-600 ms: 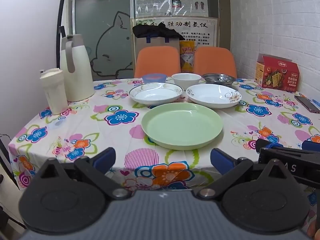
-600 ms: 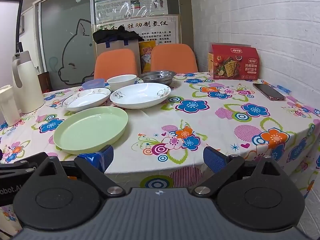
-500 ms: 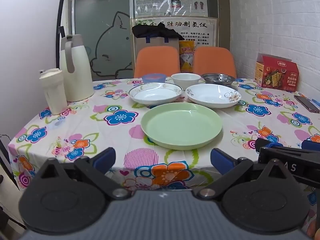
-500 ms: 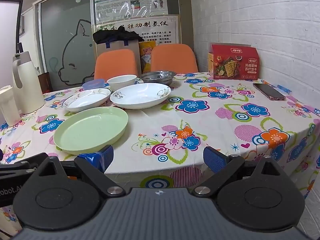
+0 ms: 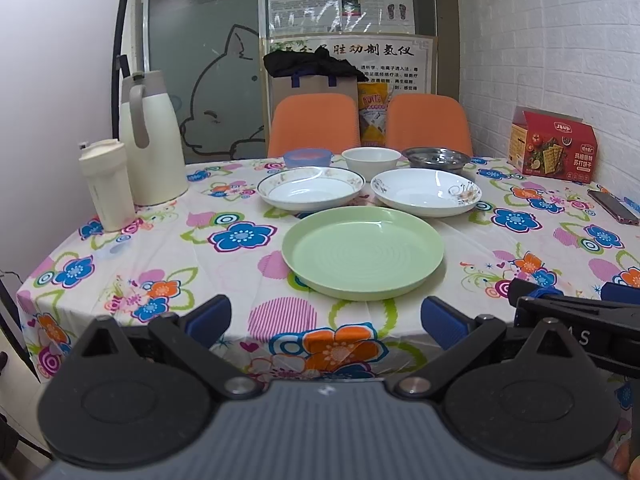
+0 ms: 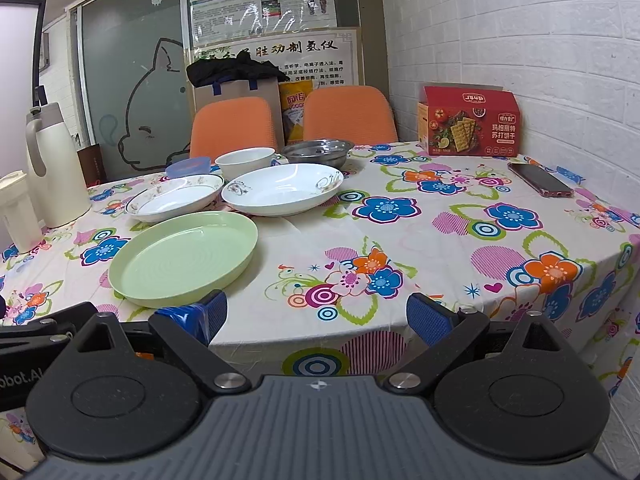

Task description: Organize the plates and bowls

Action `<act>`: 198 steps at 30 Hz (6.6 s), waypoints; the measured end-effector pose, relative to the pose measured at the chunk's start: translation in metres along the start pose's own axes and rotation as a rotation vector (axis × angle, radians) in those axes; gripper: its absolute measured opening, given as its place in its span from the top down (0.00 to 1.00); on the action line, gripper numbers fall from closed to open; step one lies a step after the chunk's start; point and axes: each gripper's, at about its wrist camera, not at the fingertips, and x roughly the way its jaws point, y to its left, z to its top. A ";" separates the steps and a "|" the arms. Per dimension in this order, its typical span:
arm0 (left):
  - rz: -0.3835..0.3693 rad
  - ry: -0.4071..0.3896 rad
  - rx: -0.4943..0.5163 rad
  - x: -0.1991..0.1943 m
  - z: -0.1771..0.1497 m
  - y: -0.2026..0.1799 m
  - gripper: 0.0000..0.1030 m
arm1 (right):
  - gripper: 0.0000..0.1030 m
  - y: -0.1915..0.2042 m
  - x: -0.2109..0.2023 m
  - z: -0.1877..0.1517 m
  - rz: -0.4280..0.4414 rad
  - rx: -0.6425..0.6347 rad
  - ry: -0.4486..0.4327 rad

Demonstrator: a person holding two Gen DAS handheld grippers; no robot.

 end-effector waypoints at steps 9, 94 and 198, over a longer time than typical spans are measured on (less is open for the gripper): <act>-0.001 -0.002 0.000 -0.001 0.001 0.001 0.02 | 0.18 0.003 0.001 -0.002 0.004 -0.007 0.004; 0.020 0.141 0.038 0.078 0.012 0.004 0.02 | 0.18 -0.010 0.061 0.018 -0.051 0.024 0.089; -0.122 0.290 -0.122 0.351 0.175 0.146 0.28 | 0.21 0.152 0.324 0.137 0.446 -0.395 0.279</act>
